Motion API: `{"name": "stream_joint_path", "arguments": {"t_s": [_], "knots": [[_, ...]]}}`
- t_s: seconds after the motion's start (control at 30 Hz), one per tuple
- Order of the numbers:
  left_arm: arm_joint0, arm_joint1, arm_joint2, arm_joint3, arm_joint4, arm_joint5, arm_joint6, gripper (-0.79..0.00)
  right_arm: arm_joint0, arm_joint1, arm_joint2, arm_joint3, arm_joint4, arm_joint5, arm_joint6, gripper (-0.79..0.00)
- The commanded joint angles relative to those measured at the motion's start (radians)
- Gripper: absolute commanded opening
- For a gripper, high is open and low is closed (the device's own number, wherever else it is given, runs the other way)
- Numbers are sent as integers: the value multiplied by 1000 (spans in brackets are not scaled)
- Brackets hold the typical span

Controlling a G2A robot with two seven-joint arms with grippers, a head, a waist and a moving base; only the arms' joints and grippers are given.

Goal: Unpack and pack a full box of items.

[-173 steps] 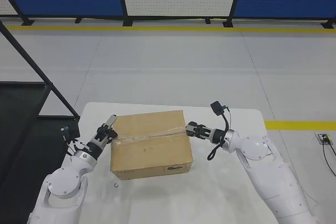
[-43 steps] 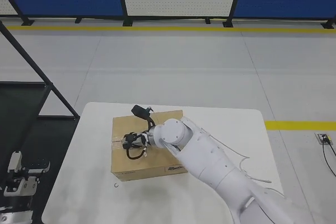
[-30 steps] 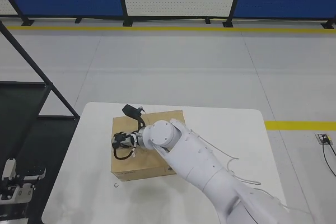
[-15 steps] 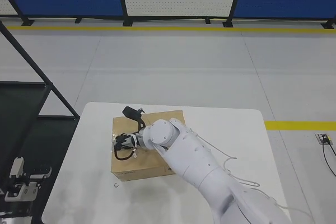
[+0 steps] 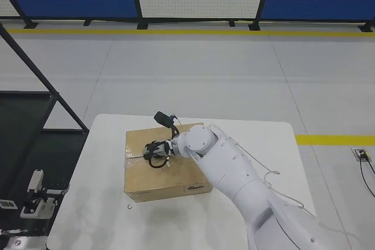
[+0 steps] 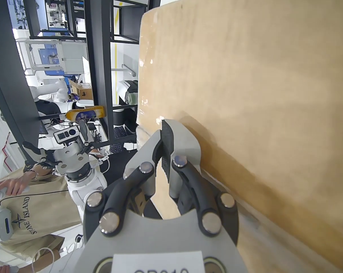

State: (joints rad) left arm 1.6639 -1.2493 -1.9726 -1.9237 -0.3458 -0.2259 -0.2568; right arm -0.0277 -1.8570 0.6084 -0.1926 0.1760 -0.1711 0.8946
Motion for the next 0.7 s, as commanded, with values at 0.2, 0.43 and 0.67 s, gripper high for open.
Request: {"name": "stream_joint_path", "arguments": {"t_s": [0.2, 0.43, 0.67], "knots": [[-20, 0, 33, -8, 37, 25, 5, 0, 0, 40, 26, 4, -17, -15, 71, -785], [-40, 0, 58, -14, 65, 42, 4, 0, -1, 75, 47, 1, -41, -8, 73, -785], [-62, 0, 84, -13, 88, 59, 1, 0, -6, 115, 75, -14, -52, -21, 88, -785]]}}
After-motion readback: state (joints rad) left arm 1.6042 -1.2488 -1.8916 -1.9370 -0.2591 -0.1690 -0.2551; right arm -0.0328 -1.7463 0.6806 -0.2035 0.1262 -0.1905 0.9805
